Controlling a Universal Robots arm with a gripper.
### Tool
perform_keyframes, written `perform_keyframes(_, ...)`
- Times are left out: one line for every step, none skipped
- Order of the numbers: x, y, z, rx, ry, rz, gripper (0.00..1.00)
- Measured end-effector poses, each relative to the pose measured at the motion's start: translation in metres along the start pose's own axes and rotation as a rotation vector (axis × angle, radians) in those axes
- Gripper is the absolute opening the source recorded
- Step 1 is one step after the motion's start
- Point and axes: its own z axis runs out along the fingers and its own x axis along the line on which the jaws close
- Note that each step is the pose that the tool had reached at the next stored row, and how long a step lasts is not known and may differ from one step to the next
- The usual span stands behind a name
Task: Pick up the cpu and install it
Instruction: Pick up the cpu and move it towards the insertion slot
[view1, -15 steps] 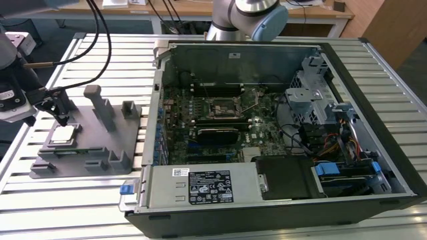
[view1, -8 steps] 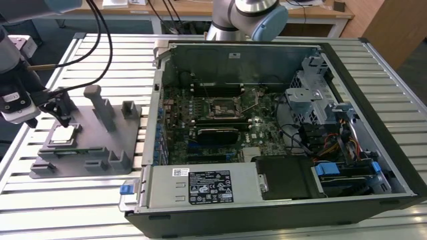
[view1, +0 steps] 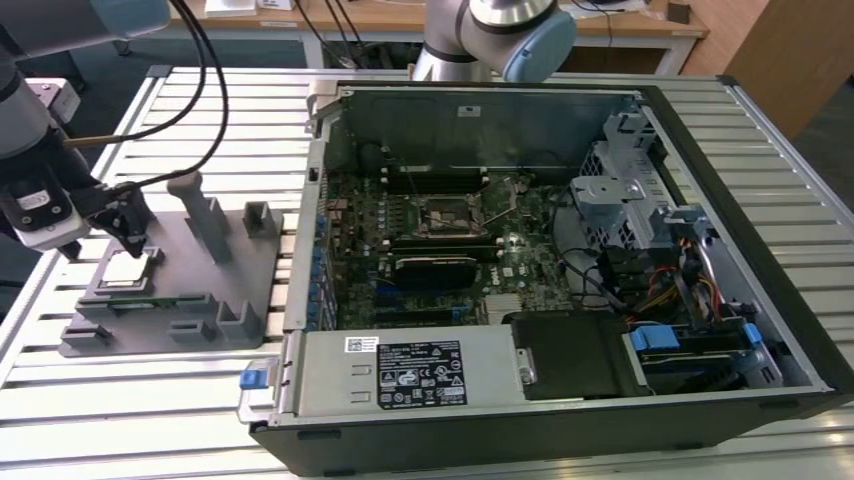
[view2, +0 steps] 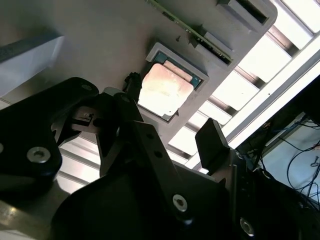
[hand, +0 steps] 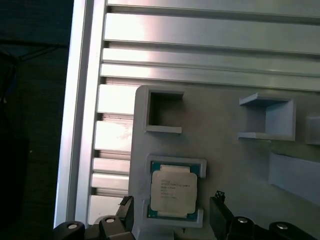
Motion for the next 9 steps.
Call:
perform_keyframes(0.0000, -0.0001, 0.0018, 0.0000, 0.0000, -0.001, 0.70)
perform_keyframes(-0.0001, -0.0001, 0.0034, 0.0001, 0.0000, -0.001, 0.70)
perform_keyframes(-0.0002, -0.0001, 0.0048, 0.0000, 0.0000, -0.001, 0.70)
perform_keyframes(-0.0003, -0.0001, 0.0061, 0.0000, 0.0000, -0.001, 0.70)
perform_keyframes(-0.0005, -0.0002, 0.0075, 0.0000, 0.0001, -0.001, 0.70)
perform_keyframes(-0.0007, -0.0003, 0.0091, 0.0000, 0.0000, -0.001, 0.70)
perform_keyframes(-0.0009, -0.0004, 0.0106, 0.0001, 0.0000, -0.001, 0.70)
perform_keyframes(-0.0010, -0.0004, 0.0120, 0.0000, 0.0000, -0.001, 0.70)
perform_keyframes(-0.0012, -0.0005, 0.0134, 0.0000, -0.0002, 0.001, 0.70)
